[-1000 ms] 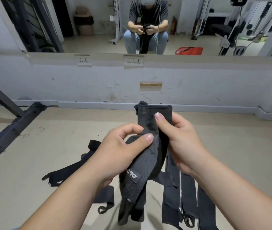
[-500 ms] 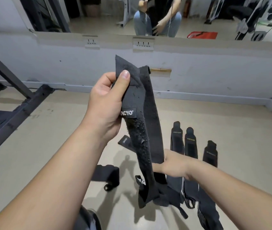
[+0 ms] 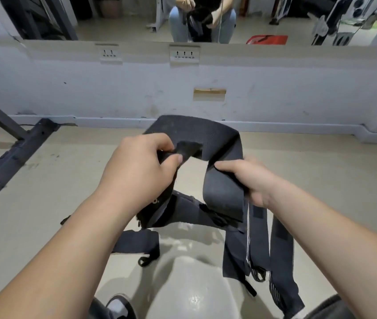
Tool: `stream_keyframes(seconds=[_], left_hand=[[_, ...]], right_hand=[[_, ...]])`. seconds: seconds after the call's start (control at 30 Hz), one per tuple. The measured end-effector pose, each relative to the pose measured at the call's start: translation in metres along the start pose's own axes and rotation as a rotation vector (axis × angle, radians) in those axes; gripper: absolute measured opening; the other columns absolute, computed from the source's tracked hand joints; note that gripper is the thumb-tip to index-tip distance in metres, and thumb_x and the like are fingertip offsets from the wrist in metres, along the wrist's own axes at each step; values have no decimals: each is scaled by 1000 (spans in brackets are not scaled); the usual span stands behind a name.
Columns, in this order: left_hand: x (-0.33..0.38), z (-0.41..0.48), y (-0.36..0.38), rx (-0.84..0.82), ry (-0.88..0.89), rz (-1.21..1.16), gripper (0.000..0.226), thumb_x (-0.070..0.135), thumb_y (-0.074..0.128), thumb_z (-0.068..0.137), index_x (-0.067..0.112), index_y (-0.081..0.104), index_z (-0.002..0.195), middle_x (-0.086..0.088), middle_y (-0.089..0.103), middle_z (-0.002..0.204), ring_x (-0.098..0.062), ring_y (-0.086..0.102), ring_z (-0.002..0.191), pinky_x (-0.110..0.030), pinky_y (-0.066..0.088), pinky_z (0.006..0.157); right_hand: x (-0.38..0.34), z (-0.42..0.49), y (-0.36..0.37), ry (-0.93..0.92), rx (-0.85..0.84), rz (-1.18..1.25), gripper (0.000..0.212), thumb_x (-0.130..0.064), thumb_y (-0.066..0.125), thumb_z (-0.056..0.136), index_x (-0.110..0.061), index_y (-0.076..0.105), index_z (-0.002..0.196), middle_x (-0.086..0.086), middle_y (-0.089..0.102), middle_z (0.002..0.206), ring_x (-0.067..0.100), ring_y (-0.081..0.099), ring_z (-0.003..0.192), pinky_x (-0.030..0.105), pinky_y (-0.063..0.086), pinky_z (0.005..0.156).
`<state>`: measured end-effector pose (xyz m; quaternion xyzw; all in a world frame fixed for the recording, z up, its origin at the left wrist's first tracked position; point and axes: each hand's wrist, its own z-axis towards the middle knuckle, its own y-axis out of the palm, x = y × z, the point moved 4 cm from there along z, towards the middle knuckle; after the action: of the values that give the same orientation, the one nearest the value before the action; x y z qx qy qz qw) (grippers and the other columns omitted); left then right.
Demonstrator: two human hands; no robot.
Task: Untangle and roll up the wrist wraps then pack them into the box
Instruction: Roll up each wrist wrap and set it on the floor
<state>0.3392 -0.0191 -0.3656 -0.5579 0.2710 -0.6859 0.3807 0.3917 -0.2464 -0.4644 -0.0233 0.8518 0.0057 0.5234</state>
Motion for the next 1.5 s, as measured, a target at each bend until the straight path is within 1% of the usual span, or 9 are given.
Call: stream_keyframes(seconds=[0.13, 0.27, 0.43, 0.67, 0.77, 0.93, 1.03, 1.23, 1.5], left_hand=[[6, -4, 15, -190, -20, -196, 16, 40, 82, 86, 30, 72, 79, 8, 70, 70, -3, 60, 59, -27, 49, 63], [26, -12, 32, -390, 170, -395, 18, 26, 88, 83, 33, 72, 76, 16, 71, 108, -1, 69, 97, -21, 50, 92], [28, -15, 50, -373, 80, -272, 16, 35, 87, 83, 35, 72, 77, 16, 63, 112, 3, 63, 94, -13, 44, 83], [40, -25, 53, -612, -308, -902, 10, 19, 78, 93, 11, 72, 91, -8, 74, 83, -18, 68, 68, -26, 56, 63], [42, -20, 47, -448, -315, -1040, 9, 18, 74, 96, 11, 70, 91, -11, 74, 82, -19, 68, 67, -26, 57, 61], [35, -10, 34, -209, -390, -1303, 9, 18, 68, 99, 13, 69, 91, -10, 76, 83, -18, 71, 67, -29, 61, 61], [30, -9, 35, -212, -417, -1318, 9, 18, 68, 98, 15, 69, 90, -11, 76, 85, -19, 71, 70, -31, 62, 66], [25, -9, 36, -306, -507, -1353, 8, 20, 72, 91, 12, 69, 92, -13, 74, 87, -23, 71, 73, -34, 63, 71], [14, -17, 38, -526, -459, -978, 13, 29, 73, 96, 16, 71, 99, -31, 74, 102, -29, 66, 83, -36, 53, 74]], right_hand=[[-14, -7, 6, 2, -137, 198, 41, 2, 63, 94, 3, 60, 135, 19, 75, 114, 31, 75, 100, 39, 64, 79], [-24, -14, 13, -51, -155, 247, 23, 4, 58, 99, -8, 65, 117, 11, 73, 88, 18, 70, 66, 27, 57, 51], [-27, -21, 8, 29, -67, 289, 31, -9, 69, 96, 3, 66, 124, 27, 71, 112, 30, 71, 77, 35, 62, 56], [-38, -39, 1, 70, -168, 430, 39, -32, 59, 105, 5, 68, 114, 22, 78, 105, 27, 79, 90, 38, 65, 84], [-44, -50, 2, -37, -285, 200, 57, -56, 52, 103, -14, 83, 79, 4, 81, 87, 18, 76, 91, 35, 59, 87], [-36, -62, 10, -33, -470, 119, 56, -58, 56, 93, -13, 78, 118, 13, 78, 119, 27, 74, 112, 39, 58, 100], [-38, -67, 15, -137, -495, 85, 37, -34, 56, 102, -17, 83, 83, 8, 80, 92, 16, 76, 82, 28, 61, 78], [-41, -61, 13, -115, -391, 178, 35, -26, 52, 108, -6, 64, 134, 20, 71, 131, 30, 70, 117, 48, 51, 108], [-34, -42, -13, -29, -89, 381, 20, -29, 48, 112, -18, 65, 113, 8, 79, 108, 18, 78, 83, 38, 65, 72]])
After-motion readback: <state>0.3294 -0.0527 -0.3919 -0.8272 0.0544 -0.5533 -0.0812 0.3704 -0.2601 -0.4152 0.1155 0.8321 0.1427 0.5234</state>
